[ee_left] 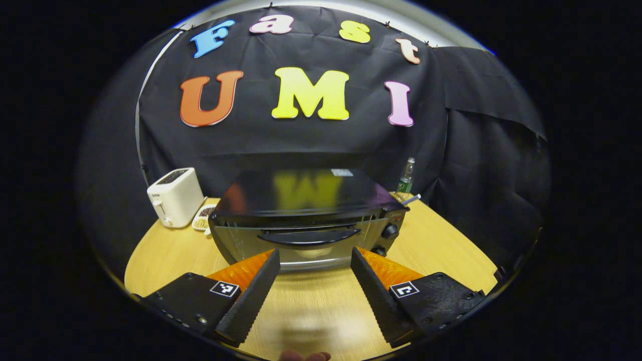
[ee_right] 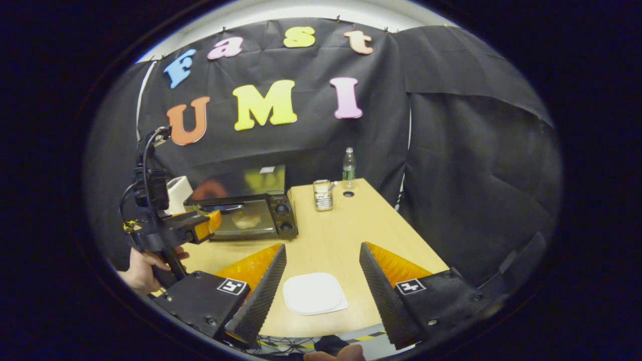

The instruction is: Open the electric oven with the left hand, put the food in, and close the electric oven.

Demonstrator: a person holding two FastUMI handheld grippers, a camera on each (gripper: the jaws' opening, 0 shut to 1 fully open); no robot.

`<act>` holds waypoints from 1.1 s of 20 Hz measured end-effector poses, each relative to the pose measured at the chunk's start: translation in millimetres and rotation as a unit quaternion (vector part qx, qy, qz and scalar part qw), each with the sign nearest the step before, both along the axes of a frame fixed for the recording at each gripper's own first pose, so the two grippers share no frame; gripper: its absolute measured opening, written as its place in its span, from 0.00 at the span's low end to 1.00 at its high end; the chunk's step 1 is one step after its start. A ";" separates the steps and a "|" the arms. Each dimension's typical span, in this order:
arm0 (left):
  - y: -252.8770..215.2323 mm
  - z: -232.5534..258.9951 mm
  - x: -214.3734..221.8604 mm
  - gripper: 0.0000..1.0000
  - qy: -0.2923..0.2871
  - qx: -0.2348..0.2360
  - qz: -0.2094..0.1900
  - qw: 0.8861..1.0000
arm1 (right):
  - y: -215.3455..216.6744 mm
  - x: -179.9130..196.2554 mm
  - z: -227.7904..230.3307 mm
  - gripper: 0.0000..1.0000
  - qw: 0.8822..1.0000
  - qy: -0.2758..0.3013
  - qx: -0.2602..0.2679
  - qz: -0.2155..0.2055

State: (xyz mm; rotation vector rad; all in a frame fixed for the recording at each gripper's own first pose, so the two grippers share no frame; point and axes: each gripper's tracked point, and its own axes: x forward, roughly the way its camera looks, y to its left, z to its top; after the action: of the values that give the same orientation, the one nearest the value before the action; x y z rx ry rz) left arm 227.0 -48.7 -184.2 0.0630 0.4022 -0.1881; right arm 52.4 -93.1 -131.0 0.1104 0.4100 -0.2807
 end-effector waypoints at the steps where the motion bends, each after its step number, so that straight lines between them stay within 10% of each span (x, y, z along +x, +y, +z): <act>1: -3.4 18.1 -4.0 0.94 -0.015 0.001 -0.009 1.000 | -1.1 1.6 10.5 0.93 1.000 -0.013 -0.001 -0.004; 8: -27.2 146.1 -51.2 0.93 -0.114 -0.042 -0.033 0.992 | -18.9 -11.1 94.0 0.93 0.993 -0.111 -0.025 -0.031; 22: 28.0 257.2 -132.7 0.93 -0.161 -0.074 0.054 0.983 | 51.1 24.3 204.4 0.93 0.974 -0.203 -0.023 0.102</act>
State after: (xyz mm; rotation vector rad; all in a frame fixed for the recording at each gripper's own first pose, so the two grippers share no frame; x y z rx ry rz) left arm 94.2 -20.7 73.0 -0.0735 0.0670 -0.0972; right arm 76.7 -42.0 73.5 0.0767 0.0059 -0.0608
